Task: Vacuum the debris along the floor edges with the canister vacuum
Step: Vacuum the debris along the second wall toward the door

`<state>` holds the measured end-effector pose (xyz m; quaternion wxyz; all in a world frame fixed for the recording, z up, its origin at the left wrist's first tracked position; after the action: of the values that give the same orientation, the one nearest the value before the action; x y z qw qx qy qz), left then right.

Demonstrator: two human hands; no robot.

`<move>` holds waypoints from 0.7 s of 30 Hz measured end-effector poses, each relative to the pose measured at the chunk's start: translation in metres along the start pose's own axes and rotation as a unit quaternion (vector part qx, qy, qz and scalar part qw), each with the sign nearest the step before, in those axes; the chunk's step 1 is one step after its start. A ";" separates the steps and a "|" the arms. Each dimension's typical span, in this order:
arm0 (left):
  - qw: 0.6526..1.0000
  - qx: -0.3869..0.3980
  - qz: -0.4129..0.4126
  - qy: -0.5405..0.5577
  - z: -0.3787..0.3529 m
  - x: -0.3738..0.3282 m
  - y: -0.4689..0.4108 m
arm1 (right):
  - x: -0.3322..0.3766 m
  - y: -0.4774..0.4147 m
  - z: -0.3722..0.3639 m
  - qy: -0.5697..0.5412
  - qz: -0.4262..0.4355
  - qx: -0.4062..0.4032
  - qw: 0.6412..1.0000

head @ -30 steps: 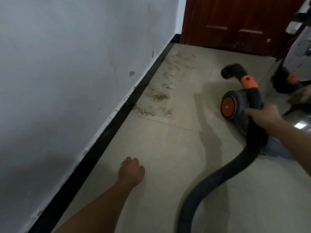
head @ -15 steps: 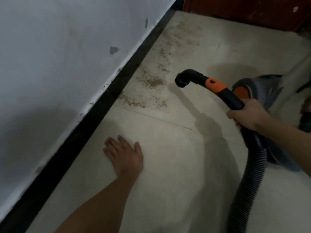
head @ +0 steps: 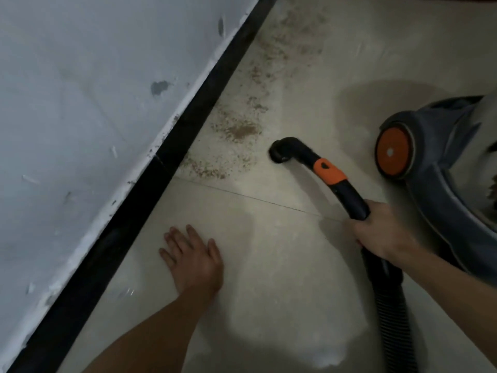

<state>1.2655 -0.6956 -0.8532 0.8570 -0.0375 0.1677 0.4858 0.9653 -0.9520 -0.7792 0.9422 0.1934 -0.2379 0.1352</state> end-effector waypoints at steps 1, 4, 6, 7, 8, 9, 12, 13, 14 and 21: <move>1.000 -0.001 -0.003 0.004 0.000 -0.001 -0.001 | 0.006 -0.001 -0.010 0.012 0.024 0.026 0.999; 1.000 -0.001 -0.002 0.023 0.002 0.000 -0.001 | 0.013 -0.001 -0.026 -0.001 0.039 0.051 0.998; 1.000 -0.007 -0.006 0.030 0.004 0.001 0.000 | 0.006 -0.003 -0.021 -0.053 -0.010 -0.002 0.999; 0.999 -0.009 -0.006 0.032 0.005 0.003 0.000 | 0.005 -0.001 -0.021 -0.070 -0.029 -0.015 0.997; 0.999 -0.010 -0.005 0.034 0.005 0.004 0.002 | 0.006 0.001 -0.023 -0.073 -0.029 -0.008 0.997; 0.999 -0.013 -0.006 0.036 0.006 0.004 0.003 | 0.008 0.004 -0.026 -0.068 -0.016 0.012 0.997; 0.999 -0.020 -0.011 0.041 0.008 0.001 0.003 | -0.001 0.012 -0.021 -0.034 -0.007 0.027 0.999; 0.999 -0.018 -0.011 0.038 0.009 0.000 0.002 | -0.013 0.012 -0.013 -0.033 -0.034 -0.001 0.999; 0.999 -0.015 -0.010 0.032 0.008 0.000 0.001 | -0.026 0.011 -0.003 -0.039 -0.074 -0.034 0.996; 0.999 -0.009 -0.015 0.040 0.008 -0.003 0.004 | -0.013 0.005 -0.003 -0.042 -0.129 -0.040 0.990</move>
<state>1.2624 -0.6937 -0.8444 0.8562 -0.0671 0.1973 0.4728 0.9532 -0.9489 -0.7866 0.9477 0.1906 -0.2559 -0.0055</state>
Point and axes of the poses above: each hand's wrist, its own y-axis away from the middle knuckle, its own z-axis out of the back of the hand, x = y × z, the point moved 9 cm from there along -y, towards the middle knuckle, and after that the axes turned 15 degrees about y, right-handed, at the moved point
